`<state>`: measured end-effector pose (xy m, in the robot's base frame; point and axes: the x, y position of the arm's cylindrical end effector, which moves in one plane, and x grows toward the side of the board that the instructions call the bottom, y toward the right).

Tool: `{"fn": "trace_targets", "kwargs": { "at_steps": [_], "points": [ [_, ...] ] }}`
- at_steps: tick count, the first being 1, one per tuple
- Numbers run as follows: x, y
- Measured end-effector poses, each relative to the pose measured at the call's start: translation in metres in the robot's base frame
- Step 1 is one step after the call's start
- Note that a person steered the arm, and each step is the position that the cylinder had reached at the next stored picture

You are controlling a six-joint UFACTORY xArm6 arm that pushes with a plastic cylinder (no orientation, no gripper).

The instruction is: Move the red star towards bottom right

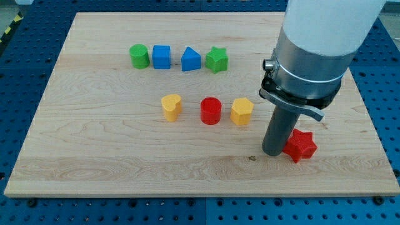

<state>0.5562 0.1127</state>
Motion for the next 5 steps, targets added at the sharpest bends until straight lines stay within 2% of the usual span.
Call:
{"fn": "trace_targets", "kwargs": {
  "at_steps": [1,3,5],
  "points": [
    [-0.014,0.002],
    [0.022,0.01],
    [0.03,0.02]
  ]
}}
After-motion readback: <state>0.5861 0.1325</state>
